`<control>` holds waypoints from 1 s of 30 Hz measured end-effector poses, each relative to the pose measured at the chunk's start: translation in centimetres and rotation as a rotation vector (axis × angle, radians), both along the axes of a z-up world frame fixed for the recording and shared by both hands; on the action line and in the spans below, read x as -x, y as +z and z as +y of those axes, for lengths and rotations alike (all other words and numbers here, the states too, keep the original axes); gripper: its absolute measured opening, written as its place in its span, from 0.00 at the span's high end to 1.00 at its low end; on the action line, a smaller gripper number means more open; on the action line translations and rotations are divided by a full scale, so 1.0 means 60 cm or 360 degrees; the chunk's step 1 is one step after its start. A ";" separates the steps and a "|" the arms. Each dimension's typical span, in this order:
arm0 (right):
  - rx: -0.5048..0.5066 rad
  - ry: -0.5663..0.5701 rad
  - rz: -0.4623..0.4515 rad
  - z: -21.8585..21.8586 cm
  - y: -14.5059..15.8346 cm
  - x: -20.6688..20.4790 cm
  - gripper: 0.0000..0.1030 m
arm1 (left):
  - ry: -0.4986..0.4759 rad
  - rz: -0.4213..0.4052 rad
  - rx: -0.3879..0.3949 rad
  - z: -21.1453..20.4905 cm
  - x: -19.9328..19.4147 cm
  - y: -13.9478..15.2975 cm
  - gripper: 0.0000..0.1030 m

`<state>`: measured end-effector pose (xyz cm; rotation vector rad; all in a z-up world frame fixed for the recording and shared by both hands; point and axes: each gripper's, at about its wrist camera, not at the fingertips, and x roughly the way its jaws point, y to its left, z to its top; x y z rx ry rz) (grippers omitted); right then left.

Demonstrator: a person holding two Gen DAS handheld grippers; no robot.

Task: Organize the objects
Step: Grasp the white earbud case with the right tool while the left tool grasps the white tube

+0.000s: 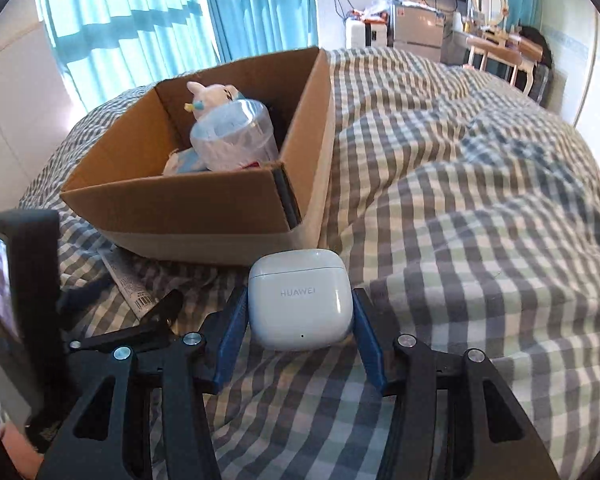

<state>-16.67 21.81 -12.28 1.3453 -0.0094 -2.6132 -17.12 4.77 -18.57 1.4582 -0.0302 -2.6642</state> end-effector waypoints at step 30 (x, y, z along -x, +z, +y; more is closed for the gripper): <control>0.0035 0.0089 0.0079 -0.043 0.044 -0.109 0.51 | -0.0209 0.0085 -0.0266 -0.027 -0.154 0.111 0.79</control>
